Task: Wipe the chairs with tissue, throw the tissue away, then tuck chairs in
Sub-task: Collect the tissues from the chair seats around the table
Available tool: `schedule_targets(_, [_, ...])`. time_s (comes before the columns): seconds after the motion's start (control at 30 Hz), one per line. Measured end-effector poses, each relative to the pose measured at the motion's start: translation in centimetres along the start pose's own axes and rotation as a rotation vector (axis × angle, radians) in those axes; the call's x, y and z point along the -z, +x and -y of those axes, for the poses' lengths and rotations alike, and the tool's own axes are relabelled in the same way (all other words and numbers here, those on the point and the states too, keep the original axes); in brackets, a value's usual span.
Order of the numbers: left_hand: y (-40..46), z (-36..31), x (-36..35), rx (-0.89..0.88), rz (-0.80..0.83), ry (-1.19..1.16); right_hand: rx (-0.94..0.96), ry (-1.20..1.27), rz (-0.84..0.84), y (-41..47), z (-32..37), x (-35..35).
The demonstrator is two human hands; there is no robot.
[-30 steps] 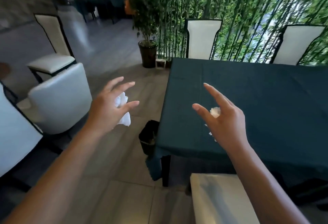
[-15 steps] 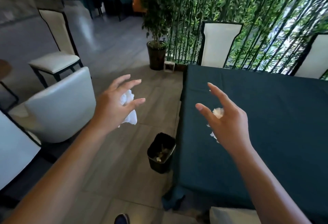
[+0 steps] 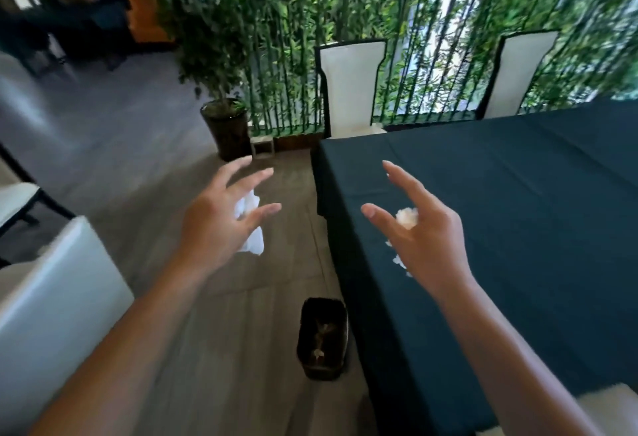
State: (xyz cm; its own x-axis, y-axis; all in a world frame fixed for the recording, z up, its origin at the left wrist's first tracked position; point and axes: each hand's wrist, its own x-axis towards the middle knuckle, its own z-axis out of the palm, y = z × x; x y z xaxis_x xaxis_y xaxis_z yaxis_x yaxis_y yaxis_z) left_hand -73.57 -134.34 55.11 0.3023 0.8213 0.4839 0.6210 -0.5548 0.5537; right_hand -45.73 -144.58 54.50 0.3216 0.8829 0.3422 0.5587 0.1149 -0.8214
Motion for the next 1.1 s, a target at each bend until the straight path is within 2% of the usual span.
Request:
schedule_targets(0.37, [14.3,6.7,-6.0,-0.186,0.067,0.017,-0.014,-0.176,-0.236,11.1,-4.1,-3.6])
schedule_targets(0.57, [20.9,9.6,-9.9,-0.302,0.106,-0.013,-0.06,-0.284,-0.364,13.9,-5.0,-5.0])
schedule_targets(0.77, [25.7,11.2,-15.5,-0.448,0.233,-0.085,-0.223,-0.419,-0.488,14.8,-5.9,-7.1])
schedule_targets(0.9, [29.0,13.7,-17.1,-0.582,0.291,-0.128,-0.348,-0.489,-0.589,15.2,-4.1,-10.3])
schedule_targets(1.1, [30.5,14.1,-19.7,-0.745,0.399,-0.256,-0.58,-0.494,-0.785,10.8,-2.7,-12.6])
